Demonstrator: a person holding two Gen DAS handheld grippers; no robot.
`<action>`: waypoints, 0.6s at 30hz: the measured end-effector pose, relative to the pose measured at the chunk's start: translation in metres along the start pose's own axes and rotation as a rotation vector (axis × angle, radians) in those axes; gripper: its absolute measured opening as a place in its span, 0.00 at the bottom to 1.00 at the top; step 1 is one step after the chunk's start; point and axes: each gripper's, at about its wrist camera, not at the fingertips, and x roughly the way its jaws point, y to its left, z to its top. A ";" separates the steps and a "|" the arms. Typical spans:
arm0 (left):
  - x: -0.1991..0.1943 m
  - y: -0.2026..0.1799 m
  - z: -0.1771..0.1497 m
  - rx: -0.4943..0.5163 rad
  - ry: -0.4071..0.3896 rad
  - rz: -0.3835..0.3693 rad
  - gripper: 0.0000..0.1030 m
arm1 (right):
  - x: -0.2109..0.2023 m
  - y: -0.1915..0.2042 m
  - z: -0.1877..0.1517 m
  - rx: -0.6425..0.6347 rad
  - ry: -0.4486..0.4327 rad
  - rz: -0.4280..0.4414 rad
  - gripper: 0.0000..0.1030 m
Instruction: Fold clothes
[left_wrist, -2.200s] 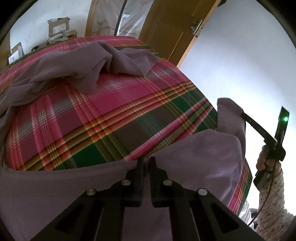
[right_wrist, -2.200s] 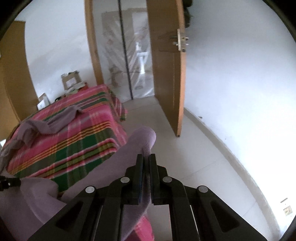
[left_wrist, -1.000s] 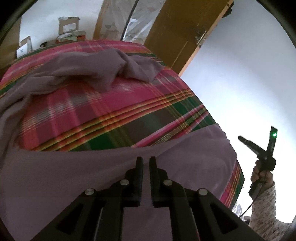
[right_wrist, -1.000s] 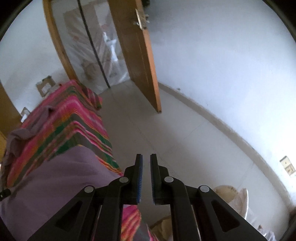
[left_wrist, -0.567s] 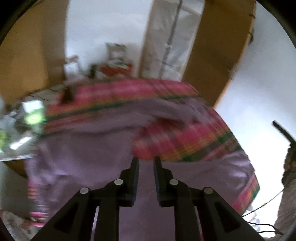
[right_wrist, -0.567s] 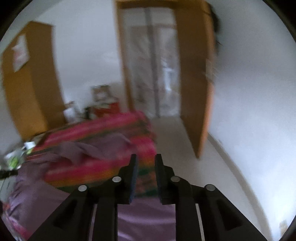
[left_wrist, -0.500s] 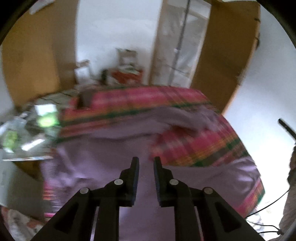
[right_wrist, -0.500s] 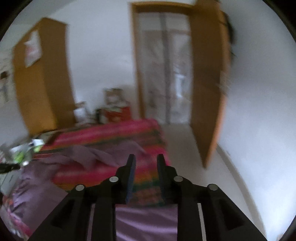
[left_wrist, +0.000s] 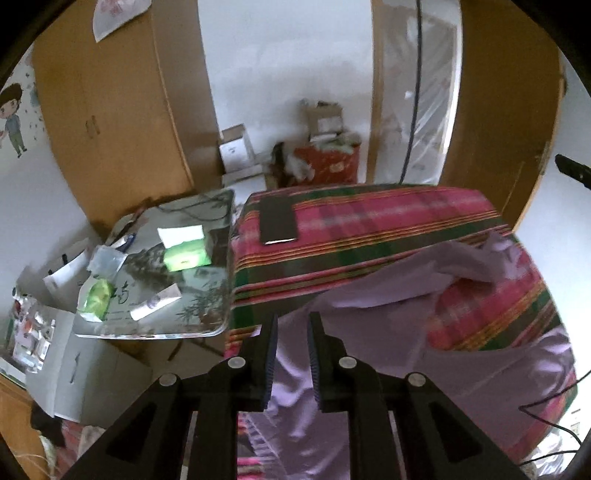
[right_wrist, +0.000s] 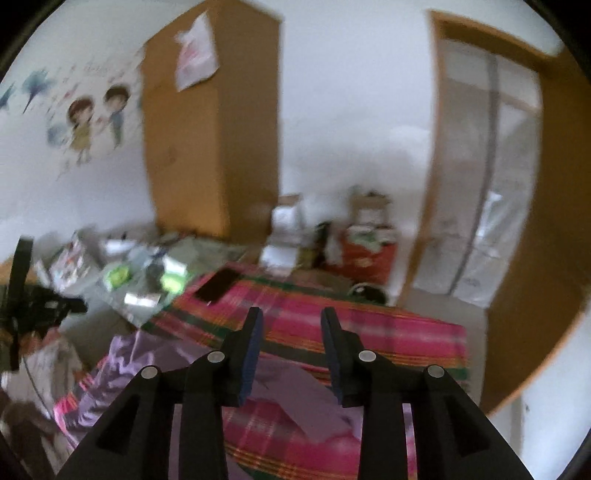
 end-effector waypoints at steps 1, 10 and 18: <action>0.010 0.002 0.001 0.002 0.015 -0.001 0.16 | 0.017 0.006 0.001 -0.027 0.035 0.019 0.33; 0.124 0.026 -0.016 0.037 0.218 -0.031 0.16 | 0.183 0.024 -0.042 -0.141 0.317 0.109 0.33; 0.170 0.045 -0.032 0.052 0.287 -0.083 0.16 | 0.265 0.016 -0.069 -0.114 0.469 0.259 0.33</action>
